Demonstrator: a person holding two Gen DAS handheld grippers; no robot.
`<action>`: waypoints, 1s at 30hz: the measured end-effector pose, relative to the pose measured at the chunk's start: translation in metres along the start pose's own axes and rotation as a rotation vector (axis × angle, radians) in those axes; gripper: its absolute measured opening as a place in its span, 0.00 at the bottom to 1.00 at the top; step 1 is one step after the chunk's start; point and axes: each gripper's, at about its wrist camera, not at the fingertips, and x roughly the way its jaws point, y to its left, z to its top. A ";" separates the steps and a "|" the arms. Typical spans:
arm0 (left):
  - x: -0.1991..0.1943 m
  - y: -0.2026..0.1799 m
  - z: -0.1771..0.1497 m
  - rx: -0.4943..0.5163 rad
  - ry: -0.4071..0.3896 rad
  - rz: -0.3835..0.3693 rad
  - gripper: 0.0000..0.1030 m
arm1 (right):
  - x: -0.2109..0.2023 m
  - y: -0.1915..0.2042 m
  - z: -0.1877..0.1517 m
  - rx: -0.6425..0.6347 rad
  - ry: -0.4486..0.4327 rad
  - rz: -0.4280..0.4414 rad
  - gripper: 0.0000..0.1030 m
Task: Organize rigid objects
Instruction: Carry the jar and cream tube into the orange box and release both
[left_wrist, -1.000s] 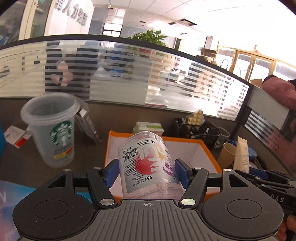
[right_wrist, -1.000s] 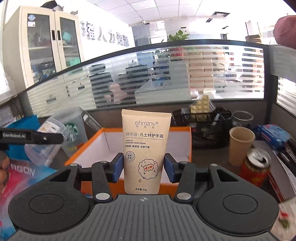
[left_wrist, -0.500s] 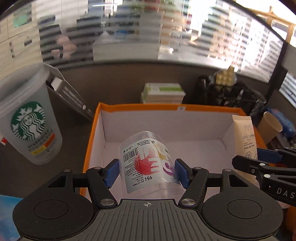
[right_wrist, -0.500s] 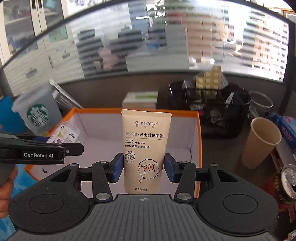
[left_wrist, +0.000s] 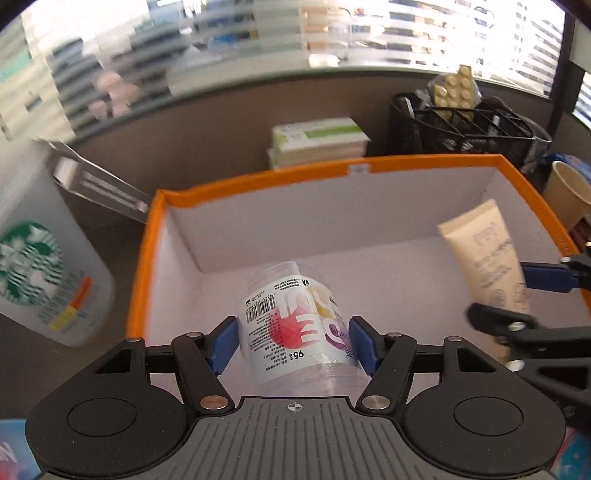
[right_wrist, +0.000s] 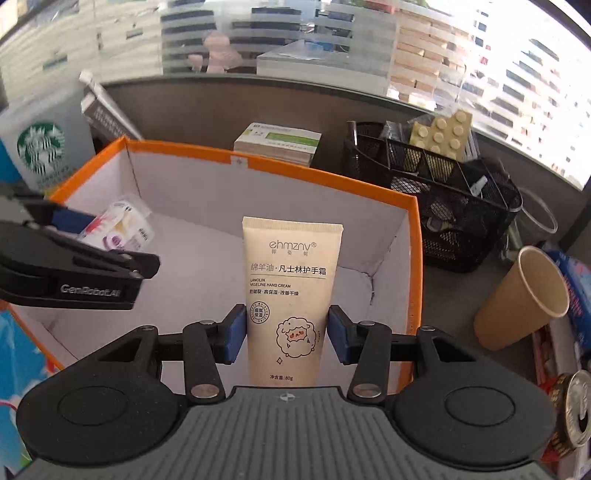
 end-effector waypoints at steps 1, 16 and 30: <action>0.000 -0.004 -0.001 0.006 0.001 -0.013 0.63 | 0.001 0.001 0.001 -0.008 0.004 -0.005 0.43; 0.026 -0.005 0.000 0.034 0.120 0.053 0.64 | 0.030 0.028 0.005 -0.134 0.166 -0.024 0.43; 0.029 -0.004 0.000 0.015 0.157 0.053 0.78 | 0.036 0.023 0.010 -0.091 0.241 -0.006 0.60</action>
